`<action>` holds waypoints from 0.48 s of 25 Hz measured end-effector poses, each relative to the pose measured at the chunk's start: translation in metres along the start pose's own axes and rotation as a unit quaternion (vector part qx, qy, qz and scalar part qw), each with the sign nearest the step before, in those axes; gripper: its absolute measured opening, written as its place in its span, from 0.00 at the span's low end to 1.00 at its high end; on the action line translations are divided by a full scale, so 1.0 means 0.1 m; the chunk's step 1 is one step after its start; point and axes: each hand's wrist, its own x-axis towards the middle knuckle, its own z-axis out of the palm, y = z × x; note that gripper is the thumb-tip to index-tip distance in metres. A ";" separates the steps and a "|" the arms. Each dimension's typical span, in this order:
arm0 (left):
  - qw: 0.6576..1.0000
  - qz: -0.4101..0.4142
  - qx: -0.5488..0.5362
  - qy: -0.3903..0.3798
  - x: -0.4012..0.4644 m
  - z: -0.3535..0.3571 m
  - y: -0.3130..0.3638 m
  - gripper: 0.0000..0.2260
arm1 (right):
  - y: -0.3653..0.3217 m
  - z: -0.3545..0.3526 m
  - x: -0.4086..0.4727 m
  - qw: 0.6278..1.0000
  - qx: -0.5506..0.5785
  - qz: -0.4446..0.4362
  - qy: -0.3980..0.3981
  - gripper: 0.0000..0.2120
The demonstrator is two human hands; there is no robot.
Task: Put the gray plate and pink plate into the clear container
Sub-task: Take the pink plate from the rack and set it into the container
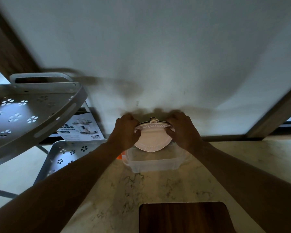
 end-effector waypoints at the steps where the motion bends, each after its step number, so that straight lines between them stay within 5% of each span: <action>1: 1.000 -0.001 0.000 0.002 0.01 0.01 0.00 0.08 | 0.01 0.00 0.01 1.000 -0.003 0.001 0.002 0.12; 12: 0.998 -0.053 0.013 0.045 0.02 0.09 -0.08 0.08 | -0.02 0.03 0.02 0.999 -0.031 0.011 0.020 0.13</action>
